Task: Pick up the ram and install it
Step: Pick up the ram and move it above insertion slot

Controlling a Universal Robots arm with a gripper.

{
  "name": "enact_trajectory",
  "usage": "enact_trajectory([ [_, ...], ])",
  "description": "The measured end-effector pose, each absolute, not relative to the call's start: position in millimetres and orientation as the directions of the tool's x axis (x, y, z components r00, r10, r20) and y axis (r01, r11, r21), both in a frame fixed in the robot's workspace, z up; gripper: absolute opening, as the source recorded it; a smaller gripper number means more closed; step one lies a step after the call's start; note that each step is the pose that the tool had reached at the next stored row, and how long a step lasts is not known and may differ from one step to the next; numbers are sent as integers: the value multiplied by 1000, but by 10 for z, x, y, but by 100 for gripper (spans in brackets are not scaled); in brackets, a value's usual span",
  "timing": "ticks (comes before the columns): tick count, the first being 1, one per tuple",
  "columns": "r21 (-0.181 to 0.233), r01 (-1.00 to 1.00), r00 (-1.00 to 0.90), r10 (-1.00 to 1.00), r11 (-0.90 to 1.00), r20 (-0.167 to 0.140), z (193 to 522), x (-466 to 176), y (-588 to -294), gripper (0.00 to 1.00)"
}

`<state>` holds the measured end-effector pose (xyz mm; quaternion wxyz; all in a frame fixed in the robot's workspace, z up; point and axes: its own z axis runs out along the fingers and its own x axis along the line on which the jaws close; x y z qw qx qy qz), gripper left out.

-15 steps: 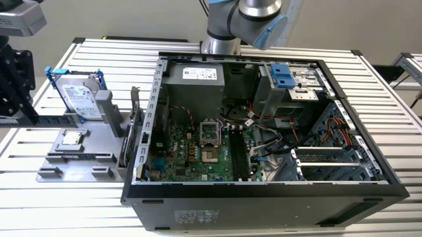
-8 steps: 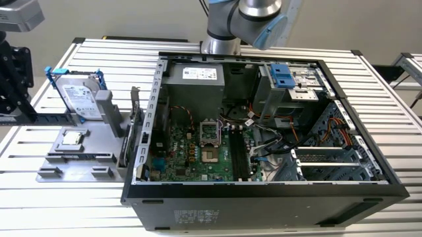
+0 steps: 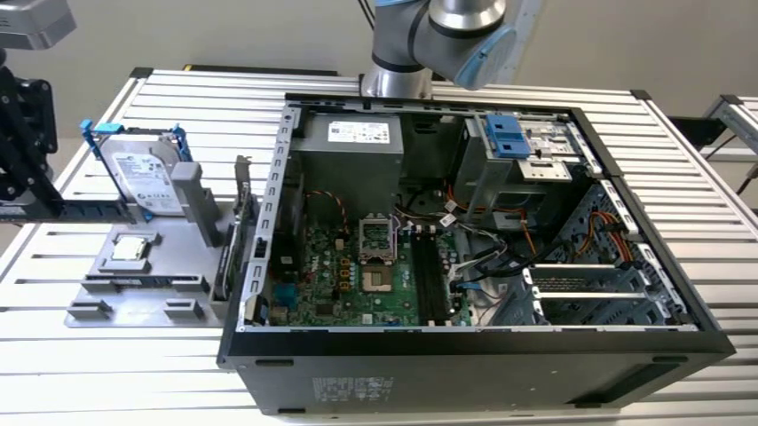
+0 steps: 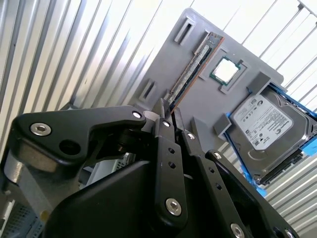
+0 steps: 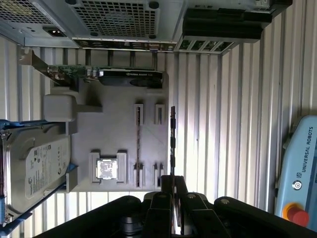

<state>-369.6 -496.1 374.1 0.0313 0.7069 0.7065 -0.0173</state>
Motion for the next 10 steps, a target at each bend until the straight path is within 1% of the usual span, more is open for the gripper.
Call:
enact_trajectory([
  [10,20,1000,1,998,0,-69,3783,-3698,-4961,0],
])
